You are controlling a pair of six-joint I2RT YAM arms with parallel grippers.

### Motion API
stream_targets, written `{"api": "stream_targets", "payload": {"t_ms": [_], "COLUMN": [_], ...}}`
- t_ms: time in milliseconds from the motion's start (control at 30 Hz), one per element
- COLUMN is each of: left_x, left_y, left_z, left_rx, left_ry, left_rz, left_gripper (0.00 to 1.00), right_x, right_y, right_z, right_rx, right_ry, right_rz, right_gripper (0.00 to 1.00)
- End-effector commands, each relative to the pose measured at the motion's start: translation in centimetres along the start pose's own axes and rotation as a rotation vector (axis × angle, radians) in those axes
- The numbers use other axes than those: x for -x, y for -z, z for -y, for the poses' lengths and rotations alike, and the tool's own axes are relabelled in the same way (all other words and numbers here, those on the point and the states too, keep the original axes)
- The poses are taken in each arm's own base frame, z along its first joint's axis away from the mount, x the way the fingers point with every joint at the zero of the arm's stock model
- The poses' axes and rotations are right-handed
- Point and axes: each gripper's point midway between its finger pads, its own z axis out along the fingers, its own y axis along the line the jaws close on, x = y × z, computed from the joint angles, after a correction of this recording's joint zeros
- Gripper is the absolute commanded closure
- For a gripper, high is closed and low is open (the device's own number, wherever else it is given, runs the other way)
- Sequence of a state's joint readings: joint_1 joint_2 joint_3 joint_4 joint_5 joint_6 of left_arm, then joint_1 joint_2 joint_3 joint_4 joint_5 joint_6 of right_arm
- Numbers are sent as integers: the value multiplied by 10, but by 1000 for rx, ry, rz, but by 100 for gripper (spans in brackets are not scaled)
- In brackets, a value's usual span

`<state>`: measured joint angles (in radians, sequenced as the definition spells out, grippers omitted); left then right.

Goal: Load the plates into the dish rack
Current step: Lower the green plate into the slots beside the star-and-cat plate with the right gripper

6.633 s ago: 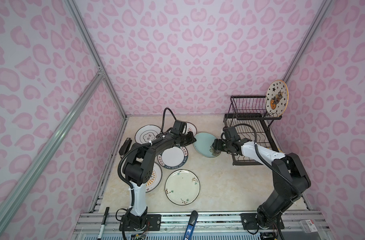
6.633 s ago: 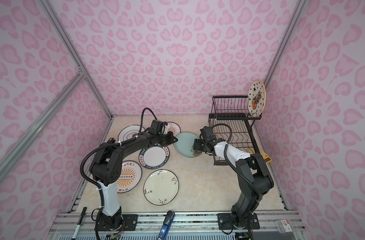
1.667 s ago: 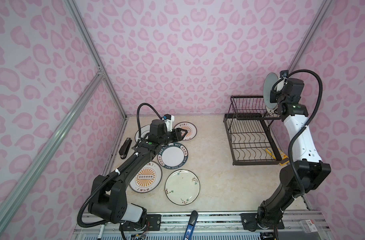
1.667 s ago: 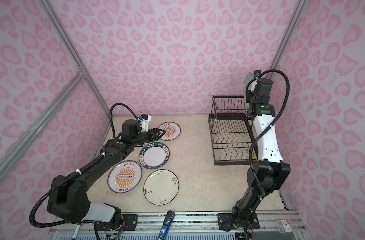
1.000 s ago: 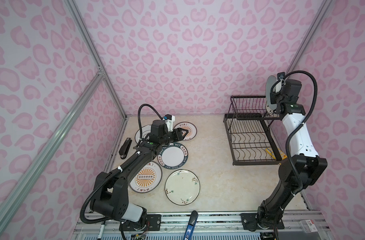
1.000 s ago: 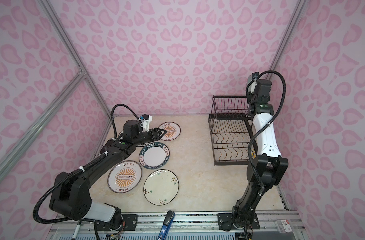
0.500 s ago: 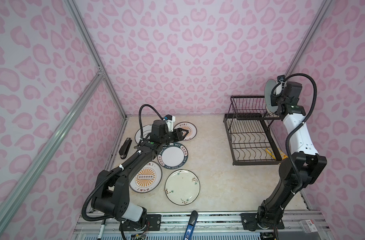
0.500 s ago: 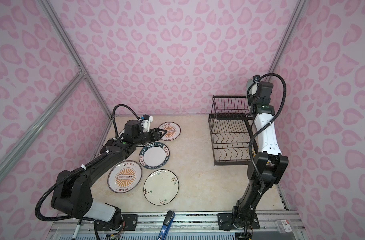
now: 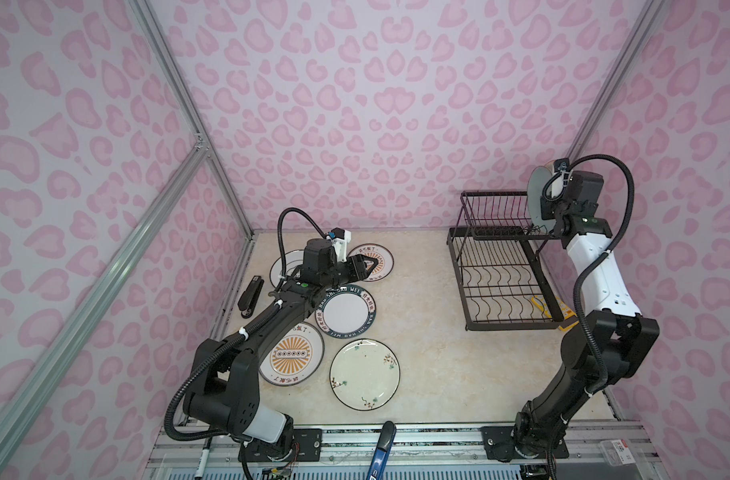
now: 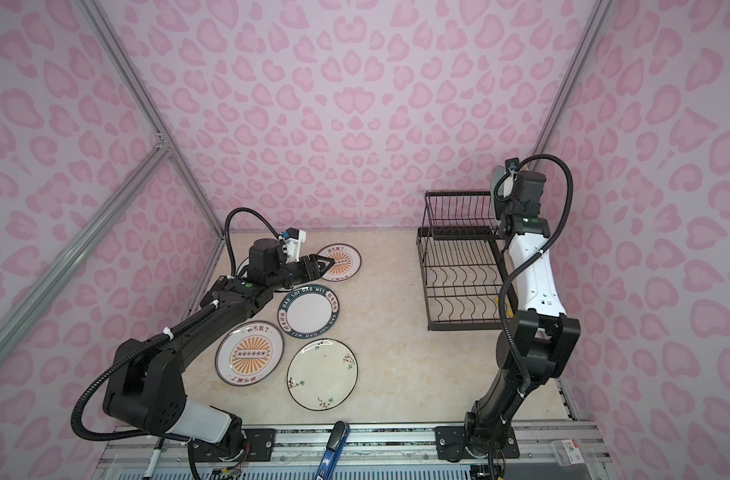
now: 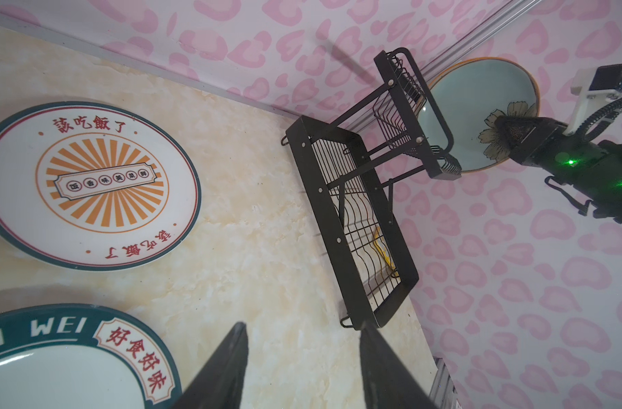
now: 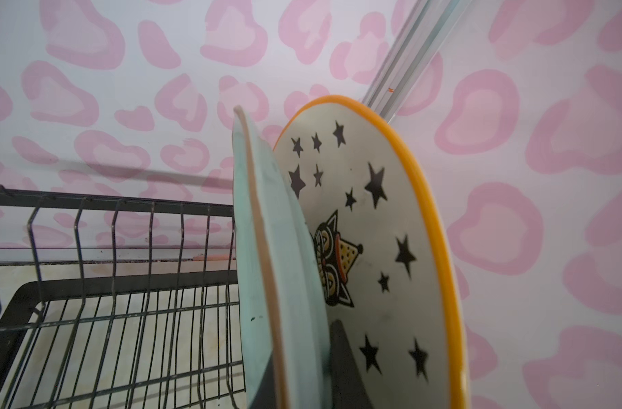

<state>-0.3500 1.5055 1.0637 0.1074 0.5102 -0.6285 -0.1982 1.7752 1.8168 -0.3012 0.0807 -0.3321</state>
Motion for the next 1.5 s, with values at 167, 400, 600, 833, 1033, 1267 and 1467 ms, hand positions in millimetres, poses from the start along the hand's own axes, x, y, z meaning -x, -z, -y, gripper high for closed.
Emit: {"api": "stream_targets", "payload": {"t_ms": [167,400,600,833,1033,1267,1467], "left_x": [7,7,8,8,8,9,10], "left_y": [2,4,2,1,0,2,1], "left_z": [9,10,10,10,10,11,10], "left_rx": [-34,-29,-33,-32,-33,-28,-27], "left_ry": [-30,-36,-34,-34,-32,-40,-36], "left_rz": [25,29,24,17,16,21,22], "left_gripper": [47,47,47,47,47,47,47], "right_x": [21,21,20,19,19,13,14], "right_y": [8,6,4,2,2,-4,-3], "right_z": [11,8,6,5,4,5,7], "right_rx": [-45,-50,-66,-78,-83,-100,-107], "right_ry": [-40,-37,-36,-32,-29,-28,-32], "right_rz": [91,75,63,52,48,24,26], "right_gripper": [100,100,100,100,94,88,80]}}
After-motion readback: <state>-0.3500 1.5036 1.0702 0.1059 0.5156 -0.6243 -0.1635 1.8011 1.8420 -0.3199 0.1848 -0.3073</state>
